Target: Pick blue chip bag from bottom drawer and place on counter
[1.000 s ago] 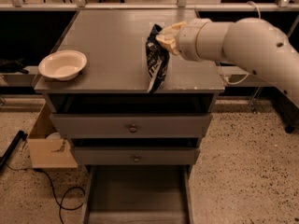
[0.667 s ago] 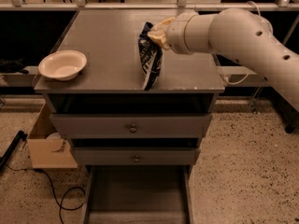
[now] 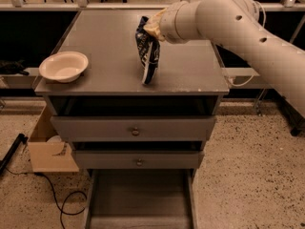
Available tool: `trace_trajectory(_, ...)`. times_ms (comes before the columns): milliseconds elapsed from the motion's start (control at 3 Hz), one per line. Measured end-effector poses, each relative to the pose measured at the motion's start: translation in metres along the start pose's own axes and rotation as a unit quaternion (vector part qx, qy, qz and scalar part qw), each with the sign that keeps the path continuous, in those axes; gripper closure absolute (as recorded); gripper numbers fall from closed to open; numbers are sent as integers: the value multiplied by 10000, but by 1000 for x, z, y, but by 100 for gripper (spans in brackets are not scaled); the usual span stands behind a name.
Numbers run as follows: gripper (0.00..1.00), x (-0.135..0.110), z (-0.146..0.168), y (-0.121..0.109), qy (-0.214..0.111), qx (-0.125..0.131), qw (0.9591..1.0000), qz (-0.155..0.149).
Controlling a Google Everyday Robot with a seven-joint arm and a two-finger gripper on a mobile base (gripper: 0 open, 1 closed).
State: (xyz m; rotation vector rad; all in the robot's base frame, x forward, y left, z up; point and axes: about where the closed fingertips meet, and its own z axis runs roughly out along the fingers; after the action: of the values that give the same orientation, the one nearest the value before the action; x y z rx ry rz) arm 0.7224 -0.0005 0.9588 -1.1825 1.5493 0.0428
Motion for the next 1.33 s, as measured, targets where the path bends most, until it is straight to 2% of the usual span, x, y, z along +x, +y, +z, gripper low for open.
trace_trajectory(333, 100, 26, -11, -1, -23, 154, 9993, 334)
trace_trajectory(667, 100, 23, -7, 3, -107, 124, 9993, 324)
trace_trajectory(1333, 100, 12, 0, 10, -752, 168, 9959, 471)
